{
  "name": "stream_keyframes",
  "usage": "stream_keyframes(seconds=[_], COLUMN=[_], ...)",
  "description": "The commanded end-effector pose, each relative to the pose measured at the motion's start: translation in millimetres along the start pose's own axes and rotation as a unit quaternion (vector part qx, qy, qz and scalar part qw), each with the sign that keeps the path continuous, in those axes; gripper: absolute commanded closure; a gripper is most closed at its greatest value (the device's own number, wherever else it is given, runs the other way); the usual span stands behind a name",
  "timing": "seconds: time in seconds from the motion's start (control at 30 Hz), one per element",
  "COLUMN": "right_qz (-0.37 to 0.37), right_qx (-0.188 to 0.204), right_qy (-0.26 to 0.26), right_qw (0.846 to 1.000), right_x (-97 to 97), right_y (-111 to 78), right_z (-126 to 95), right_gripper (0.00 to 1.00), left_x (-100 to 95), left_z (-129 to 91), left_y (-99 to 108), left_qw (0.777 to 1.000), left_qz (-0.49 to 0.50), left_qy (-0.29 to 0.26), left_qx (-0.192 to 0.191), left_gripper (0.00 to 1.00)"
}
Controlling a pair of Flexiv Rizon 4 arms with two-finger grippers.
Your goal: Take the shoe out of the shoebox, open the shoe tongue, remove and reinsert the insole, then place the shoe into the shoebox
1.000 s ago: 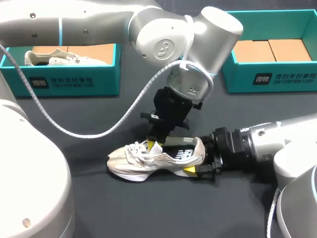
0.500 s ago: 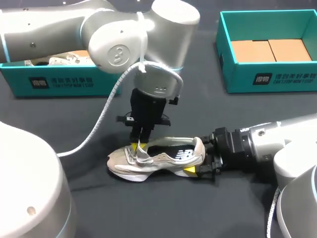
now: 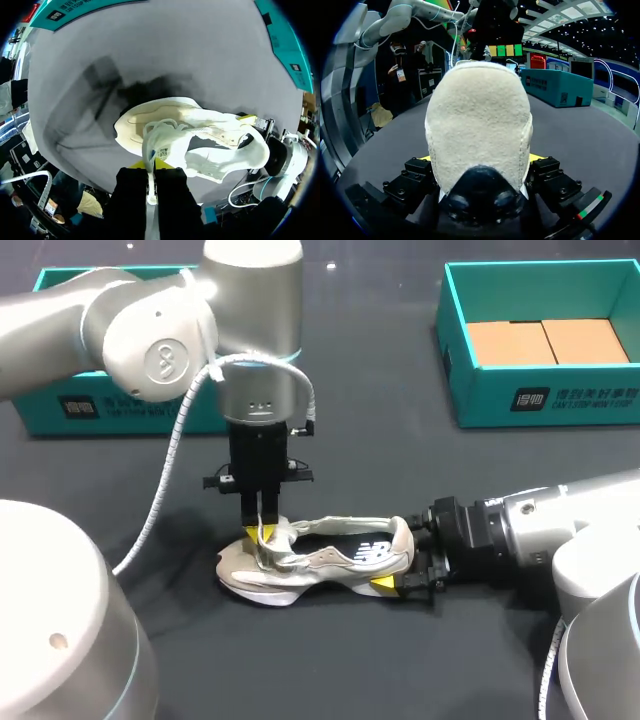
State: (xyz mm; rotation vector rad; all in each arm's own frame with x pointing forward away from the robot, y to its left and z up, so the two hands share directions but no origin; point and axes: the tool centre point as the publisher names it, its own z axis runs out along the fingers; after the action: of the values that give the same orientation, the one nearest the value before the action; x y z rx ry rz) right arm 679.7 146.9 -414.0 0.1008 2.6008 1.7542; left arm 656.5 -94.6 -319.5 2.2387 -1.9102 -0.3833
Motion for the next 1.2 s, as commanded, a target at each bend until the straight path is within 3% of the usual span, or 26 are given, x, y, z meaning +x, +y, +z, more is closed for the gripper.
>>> stream_keyframes(seconds=[0.03, 0.23, 0.63, 1.2], right_qz=[0.000, 0.000, 0.000, 0.000], right_qx=[0.003, 0.003, 0.003, 0.003], right_qy=[0.000, 0.000, 0.000, 0.000], right_qw=[1.000, 1.000, 1.000, 1.000], right_x=[1.7, 1.7, 1.7, 1.7], right_y=[0.3, 0.3, 0.3, 0.3], right_z=[0.4, 0.4, 0.4, 0.4], right_gripper=[1.00, 1.00, 1.00, 1.00], left_x=[-6.0, -6.4, -19.2, -14.0], left_z=[1.5, 5.0, 22.8, 46.6], left_y=[1.9, 3.2, 0.0, -17.3], left_qw=[0.996, 0.996, 0.990, 0.990], left_qz=[0.000, 0.008, 0.034, 0.047], left_qy=[0.089, 0.093, 0.113, 0.109], left_qx=[0.003, 0.014, 0.071, 0.073], left_gripper=[1.00, 1.00, 1.00, 1.00])
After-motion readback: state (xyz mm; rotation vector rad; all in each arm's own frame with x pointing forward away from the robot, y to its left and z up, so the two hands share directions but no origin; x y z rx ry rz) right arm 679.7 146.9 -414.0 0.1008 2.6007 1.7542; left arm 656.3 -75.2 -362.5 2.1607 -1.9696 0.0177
